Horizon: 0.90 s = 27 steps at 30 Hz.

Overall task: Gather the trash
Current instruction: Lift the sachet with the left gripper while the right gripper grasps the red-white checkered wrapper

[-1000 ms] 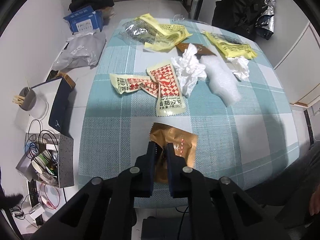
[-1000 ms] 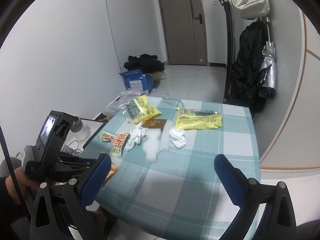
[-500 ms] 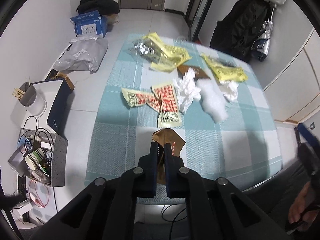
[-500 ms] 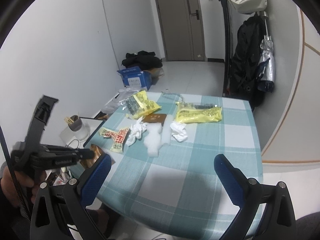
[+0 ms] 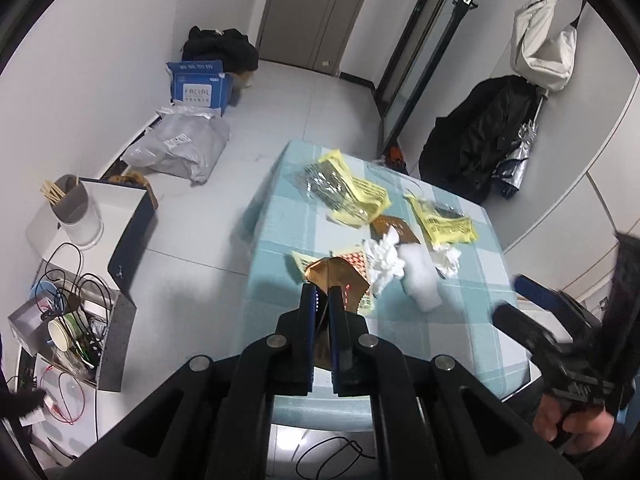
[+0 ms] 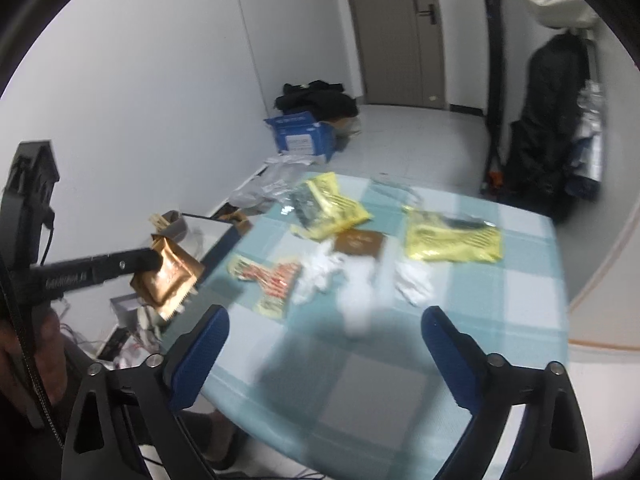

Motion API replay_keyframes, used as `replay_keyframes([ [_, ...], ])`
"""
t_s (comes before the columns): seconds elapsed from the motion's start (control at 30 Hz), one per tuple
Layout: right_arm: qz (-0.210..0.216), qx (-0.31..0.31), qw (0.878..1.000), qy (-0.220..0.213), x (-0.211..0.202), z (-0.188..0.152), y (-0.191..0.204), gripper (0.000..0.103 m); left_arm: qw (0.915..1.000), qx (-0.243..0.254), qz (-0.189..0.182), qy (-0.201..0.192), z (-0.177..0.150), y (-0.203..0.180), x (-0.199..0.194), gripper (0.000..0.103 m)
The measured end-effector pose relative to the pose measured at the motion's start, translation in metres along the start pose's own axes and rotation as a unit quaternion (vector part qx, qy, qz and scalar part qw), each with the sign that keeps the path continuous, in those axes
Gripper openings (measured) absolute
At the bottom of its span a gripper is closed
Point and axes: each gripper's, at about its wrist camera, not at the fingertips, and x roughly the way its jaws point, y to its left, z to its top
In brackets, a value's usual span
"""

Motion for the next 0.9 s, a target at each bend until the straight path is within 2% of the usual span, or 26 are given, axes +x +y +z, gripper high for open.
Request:
replay_keyframes([
  [0.07, 0.023, -0.003, 1.000, 0.012, 0.017, 0.012, 0.007, 0.082, 1.0000, -0.003, 0.003, -0.007, 0.003, 0.007, -0.003, 0.002],
  [0.23, 0.064, -0.071, 0.995, 0.040, 0.062, 0.033, 0.034, 0.077, 0.9997, -0.021, -0.003, -0.014, 0.001, 0.026, -0.010, 0.002],
  [0.33, 0.097, -0.123, 0.985, 0.077, 0.093, 0.038, 0.050, 0.070, 0.9994, -0.032, -0.008, -0.015, 0.001, 0.034, -0.013, 0.002],
  [0.47, 0.129, -0.187, 0.967, 0.115, 0.127, 0.036, 0.069, 0.066, 0.9990, -0.040, -0.016, -0.016, 0.002, 0.042, -0.014, 0.002],
  [0.6, 0.143, -0.226, 0.953, 0.139, 0.155, 0.028, 0.084, 0.061, 0.9984, -0.047, -0.023, -0.020, 0.005, 0.046, -0.017, 0.002],
  [0.77, 0.102, -0.249, 0.951, 0.154, 0.184, 0.023, 0.090, 0.038, 0.9980, -0.055, -0.028, -0.014, 0.007, 0.049, -0.015, 0.002],
  [0.83, 0.086, -0.257, 0.951, 0.148, 0.187, 0.021, 0.091, 0.024, 0.9980, -0.055, -0.028, -0.013, 0.007, 0.049, -0.015, 0.002],
  [0.87, 0.082, -0.257, 0.952, 0.146, 0.189, 0.023, 0.090, 0.022, 0.9980, -0.055, -0.026, -0.013, 0.008, 0.048, -0.014, 0.002],
  [0.9, 0.084, -0.255, 0.952, 0.144, 0.188, 0.024, 0.089, 0.013, 0.9980, -0.057, -0.026, -0.012, 0.007, 0.049, -0.014, 0.002],
])
